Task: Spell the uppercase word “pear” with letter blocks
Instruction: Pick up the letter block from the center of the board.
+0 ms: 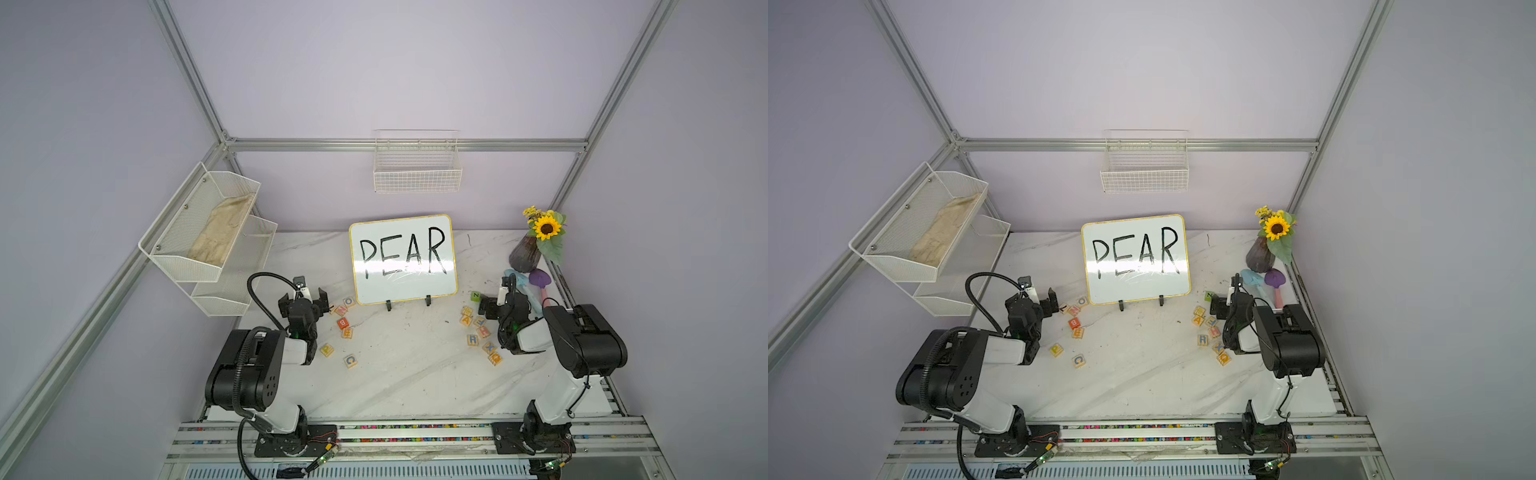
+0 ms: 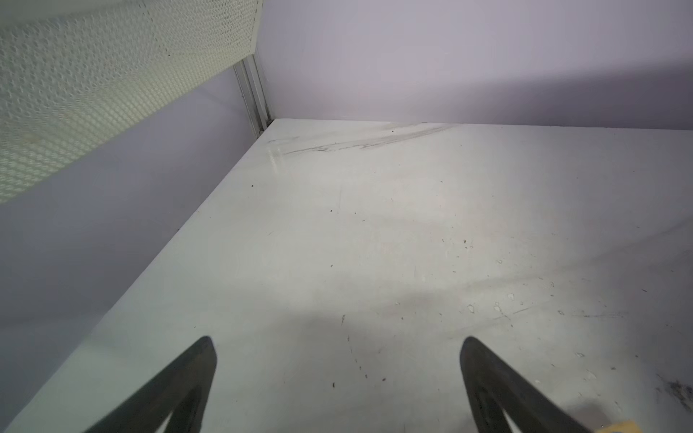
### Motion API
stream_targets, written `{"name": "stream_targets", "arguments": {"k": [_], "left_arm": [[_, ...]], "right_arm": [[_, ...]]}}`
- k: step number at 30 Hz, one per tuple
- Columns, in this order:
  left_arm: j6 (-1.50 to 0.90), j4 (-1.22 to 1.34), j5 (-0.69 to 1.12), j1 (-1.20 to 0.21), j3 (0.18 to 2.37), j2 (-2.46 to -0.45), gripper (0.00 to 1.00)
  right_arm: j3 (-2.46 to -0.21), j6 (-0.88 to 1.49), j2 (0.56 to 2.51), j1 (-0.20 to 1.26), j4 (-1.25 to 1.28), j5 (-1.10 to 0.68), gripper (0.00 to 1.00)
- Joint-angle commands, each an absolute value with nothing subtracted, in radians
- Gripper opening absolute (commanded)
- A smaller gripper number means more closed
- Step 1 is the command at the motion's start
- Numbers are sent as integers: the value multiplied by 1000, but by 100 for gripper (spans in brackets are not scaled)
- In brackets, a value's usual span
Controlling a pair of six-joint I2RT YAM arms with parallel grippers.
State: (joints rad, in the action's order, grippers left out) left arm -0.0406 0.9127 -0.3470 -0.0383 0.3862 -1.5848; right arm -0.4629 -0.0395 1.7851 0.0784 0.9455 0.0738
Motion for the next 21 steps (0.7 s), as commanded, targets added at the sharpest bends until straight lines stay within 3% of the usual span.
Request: {"name": "stream_targets", "arguments": {"k": [1, 21], "left_arm": [[-35, 969, -345, -31, 374, -1577, 100], [-35, 960, -345, -31, 376, -1575, 100]], "right_arm": [[-469, -60, 1779, 74, 942, 80, 97], [-468, -59, 1780, 73, 942, 81, 97]]}}
